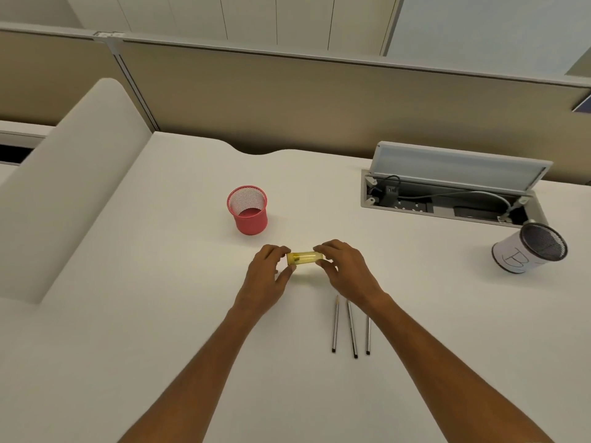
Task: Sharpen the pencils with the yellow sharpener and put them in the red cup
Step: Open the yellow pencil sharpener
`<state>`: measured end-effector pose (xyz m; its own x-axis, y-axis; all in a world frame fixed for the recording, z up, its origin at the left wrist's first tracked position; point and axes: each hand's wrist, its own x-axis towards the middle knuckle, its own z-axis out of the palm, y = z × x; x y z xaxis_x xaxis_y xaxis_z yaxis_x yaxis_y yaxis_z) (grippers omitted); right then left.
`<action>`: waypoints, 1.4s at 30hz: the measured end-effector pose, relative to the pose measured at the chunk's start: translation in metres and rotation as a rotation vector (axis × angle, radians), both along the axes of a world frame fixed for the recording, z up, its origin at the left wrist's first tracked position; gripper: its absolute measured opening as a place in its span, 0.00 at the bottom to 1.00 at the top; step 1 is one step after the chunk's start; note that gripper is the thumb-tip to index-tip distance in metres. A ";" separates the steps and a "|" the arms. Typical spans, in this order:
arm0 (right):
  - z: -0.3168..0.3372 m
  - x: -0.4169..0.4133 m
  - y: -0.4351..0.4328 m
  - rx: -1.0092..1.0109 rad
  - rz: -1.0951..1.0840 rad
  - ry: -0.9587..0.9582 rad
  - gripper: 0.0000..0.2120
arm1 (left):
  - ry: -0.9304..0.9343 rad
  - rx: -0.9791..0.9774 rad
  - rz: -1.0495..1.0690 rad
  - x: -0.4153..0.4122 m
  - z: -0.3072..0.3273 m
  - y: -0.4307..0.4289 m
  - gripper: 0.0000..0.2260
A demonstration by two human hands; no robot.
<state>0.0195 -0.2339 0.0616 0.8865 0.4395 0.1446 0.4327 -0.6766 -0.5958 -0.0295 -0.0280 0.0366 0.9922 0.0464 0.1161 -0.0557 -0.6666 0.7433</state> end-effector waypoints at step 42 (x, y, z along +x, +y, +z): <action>0.102 -0.123 -0.041 0.650 -0.291 0.226 0.10 | -0.200 -0.359 -0.075 -0.080 0.140 -0.057 0.17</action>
<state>-0.1030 -0.2750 0.1631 0.9929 0.0708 0.0955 0.1092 -0.2261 -0.9680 -0.1099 -0.0848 0.1767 0.9539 0.0475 0.2964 -0.2611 -0.3559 0.8973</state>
